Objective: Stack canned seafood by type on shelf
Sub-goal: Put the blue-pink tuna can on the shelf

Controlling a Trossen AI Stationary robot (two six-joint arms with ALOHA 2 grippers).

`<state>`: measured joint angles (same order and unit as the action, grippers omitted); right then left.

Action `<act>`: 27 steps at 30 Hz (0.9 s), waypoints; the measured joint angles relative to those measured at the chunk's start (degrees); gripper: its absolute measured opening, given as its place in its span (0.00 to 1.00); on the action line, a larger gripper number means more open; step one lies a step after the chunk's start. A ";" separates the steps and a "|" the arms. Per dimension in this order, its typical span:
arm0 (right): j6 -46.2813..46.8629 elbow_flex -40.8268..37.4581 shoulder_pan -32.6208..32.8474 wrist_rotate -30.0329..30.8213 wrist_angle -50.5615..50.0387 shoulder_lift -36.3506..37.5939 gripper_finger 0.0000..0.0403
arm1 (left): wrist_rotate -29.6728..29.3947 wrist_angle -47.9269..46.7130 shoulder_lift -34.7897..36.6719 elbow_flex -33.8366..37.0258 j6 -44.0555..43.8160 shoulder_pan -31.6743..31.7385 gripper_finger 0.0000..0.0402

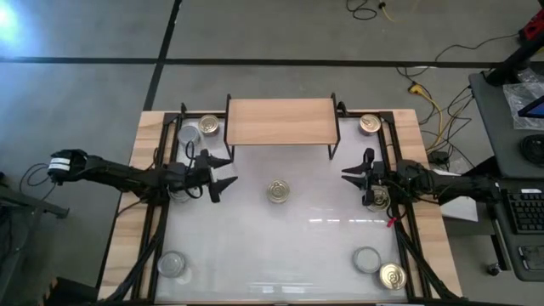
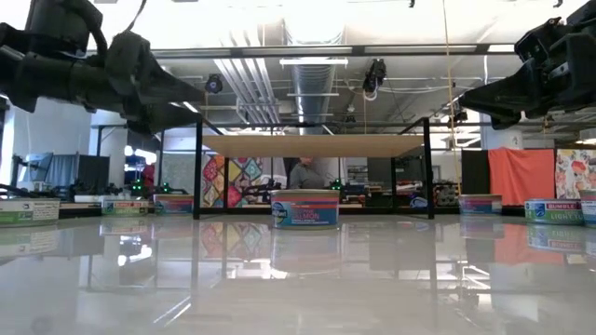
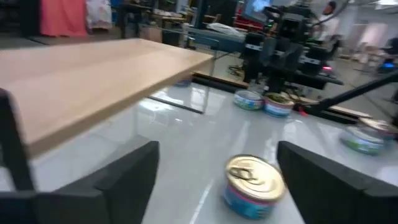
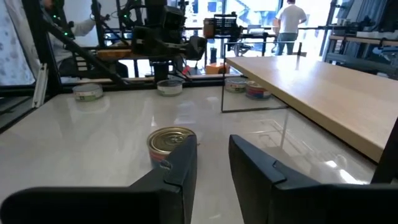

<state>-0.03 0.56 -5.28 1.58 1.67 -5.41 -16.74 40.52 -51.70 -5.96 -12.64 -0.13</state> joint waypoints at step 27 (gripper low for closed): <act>-6.00 0.00 0.00 0.07 -0.18 0.00 0.15 | 0.84 14.11 -38.27 -10.59 -0.20 -6.86 0.95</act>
<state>-6.04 0.56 -5.28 1.65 1.49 -5.41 -15.90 54.63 -89.98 -16.54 -12.84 -6.98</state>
